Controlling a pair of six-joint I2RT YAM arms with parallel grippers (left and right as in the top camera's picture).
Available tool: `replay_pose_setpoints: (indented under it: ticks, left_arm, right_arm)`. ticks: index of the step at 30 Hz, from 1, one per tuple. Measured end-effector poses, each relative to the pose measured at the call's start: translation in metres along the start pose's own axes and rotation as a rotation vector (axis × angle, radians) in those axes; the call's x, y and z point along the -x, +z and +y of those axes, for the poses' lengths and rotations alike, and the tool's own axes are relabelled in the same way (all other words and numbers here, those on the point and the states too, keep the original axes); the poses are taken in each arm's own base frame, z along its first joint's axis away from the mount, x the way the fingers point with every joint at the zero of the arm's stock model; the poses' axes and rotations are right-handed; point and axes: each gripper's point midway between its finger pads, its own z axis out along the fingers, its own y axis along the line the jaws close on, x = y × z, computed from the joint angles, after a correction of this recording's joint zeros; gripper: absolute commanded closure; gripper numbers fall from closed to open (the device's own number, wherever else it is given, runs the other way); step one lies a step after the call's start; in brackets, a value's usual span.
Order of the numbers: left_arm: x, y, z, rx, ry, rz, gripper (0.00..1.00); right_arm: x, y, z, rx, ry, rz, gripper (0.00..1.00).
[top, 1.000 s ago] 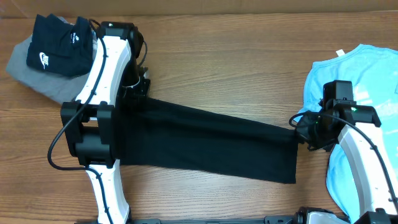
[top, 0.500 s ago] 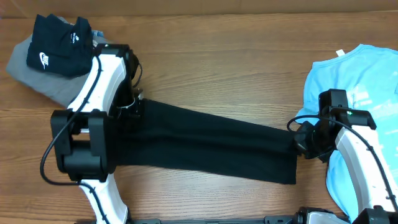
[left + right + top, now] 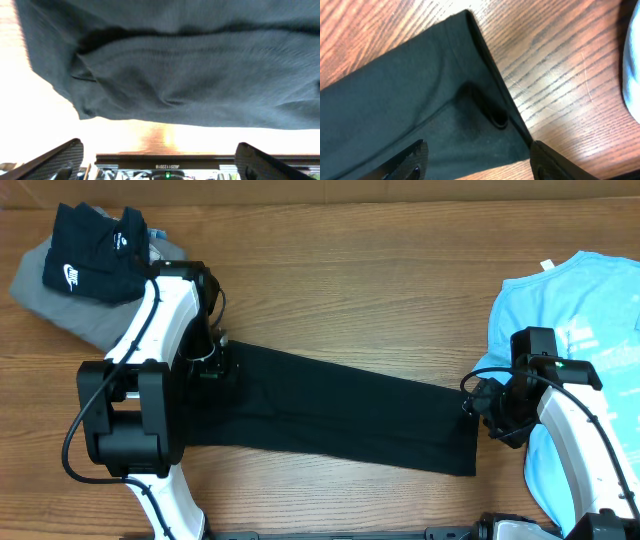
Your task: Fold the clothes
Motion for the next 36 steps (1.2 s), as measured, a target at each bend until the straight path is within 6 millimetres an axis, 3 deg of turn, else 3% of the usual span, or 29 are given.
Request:
replay_pose_setpoints:
  ticks: [4,7,10,11,12,15,18,27,30,33,36]
  left_arm:
    - [0.023,-0.032,0.003,-0.002,-0.01,-0.127,0.0]
    - [0.052,-0.06,0.004,-0.004,-0.016,-0.283,0.02]
    - [0.077,-0.076,0.003,-0.014,-0.021,-0.408,0.67]
    - [0.084,-0.078,0.003,-0.015,-0.022,-0.435,0.93]
    - [0.09,-0.081,0.003,-0.016,-0.023,-0.463,0.96]
    - [0.107,-0.084,0.003,-0.017,-0.023,-0.524,0.96]
    - [0.119,-0.074,0.005,-0.017,-0.026,-0.519,0.96]
    - [0.135,0.017,0.036,-0.038,-0.101,-0.292,0.96]
    - [0.133,0.023,0.049,-0.05,-0.134,-0.278,0.96]
    - [0.129,0.024,0.058,-0.087,-0.16,-0.268,0.81]
    - [0.122,0.02,0.061,-0.12,-0.175,-0.25,0.77]
  right_arm:
    - [0.004,0.0,0.003,0.01,-0.002,-0.017,0.31]
    - [0.008,0.0,0.005,0.02,-0.004,-0.032,0.33]
    - [0.009,0.0,0.006,0.026,-0.019,-0.037,0.44]
    - [0.009,0.0,0.007,0.028,-0.023,-0.038,0.48]
    - [0.009,0.0,0.007,0.027,-0.023,-0.037,0.52]
    - [0.009,0.0,0.007,0.028,-0.031,-0.037,0.55]
    - [0.009,0.0,0.007,0.027,-0.031,-0.036,0.56]
    - [0.011,0.0,0.008,0.032,-0.031,-0.044,0.55]
    - [0.016,-0.001,0.011,0.044,-0.034,-0.064,0.55]
    - [0.019,-0.001,0.013,0.051,-0.035,-0.075,0.54]
    - [0.019,-0.001,0.013,0.052,-0.035,-0.076,0.54]
